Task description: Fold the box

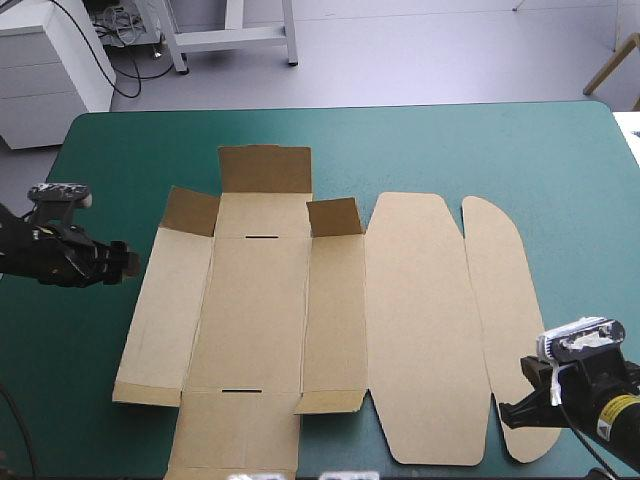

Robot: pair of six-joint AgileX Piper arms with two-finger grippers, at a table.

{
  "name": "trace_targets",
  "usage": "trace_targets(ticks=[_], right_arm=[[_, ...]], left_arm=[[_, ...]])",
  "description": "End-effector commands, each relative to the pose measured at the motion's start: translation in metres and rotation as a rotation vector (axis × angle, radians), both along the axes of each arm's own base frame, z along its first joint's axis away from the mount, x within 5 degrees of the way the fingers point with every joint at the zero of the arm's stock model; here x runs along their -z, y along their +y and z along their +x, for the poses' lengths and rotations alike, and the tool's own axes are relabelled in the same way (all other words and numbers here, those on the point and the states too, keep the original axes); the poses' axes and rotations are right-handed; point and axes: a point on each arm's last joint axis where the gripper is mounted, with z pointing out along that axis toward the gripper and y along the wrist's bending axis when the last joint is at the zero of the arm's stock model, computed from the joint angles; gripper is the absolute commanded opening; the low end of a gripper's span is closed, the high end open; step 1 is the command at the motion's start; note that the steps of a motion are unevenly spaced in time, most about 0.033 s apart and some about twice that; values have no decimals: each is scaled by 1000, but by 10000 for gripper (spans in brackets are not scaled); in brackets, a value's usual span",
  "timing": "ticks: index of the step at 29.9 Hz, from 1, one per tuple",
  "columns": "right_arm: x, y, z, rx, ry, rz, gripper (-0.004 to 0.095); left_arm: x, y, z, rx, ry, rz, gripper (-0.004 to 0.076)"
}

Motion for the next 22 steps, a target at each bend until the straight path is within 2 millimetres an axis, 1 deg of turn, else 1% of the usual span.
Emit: trace_targets(ticks=[1,2,4,6,9,11,13,15,18,20,22], right_arm=[[-10,-2,-3,-1,-75,39,-4],[-11,-3,-4,-1,-79,44,-4],[-11,-4,-6,-1,-87,49,-4],[-11,-4,-6,-12,-94,38,-4],[-12,-4,-7,-19,-101,32,-4],[-12,-4,-7,-23,-102,27,-4],[-12,-4,-7,-23,-103,27,-4],[-12,-4,-6,-24,-106,24,-4],[-12,-4,-6,-26,-113,19,-4],[-12,-4,-6,-26,-116,21,-4],[-12,-4,-6,-26,-117,19,-4]], left_arm=[[6,26,3,-51,7,-212,540],[12,35,5,-86,32,-253,540],[23,46,7,-124,64,-272,540],[38,51,7,-129,130,-247,540],[61,52,4,-131,221,-254,536],[76,49,1,-130,273,-292,535],[86,45,-1,-116,283,-330,535],[90,40,-2,-107,269,-375,535],[94,26,0,-44,240,-464,535],[97,16,0,7,250,-471,535],[101,8,-2,59,290,-420,535]])
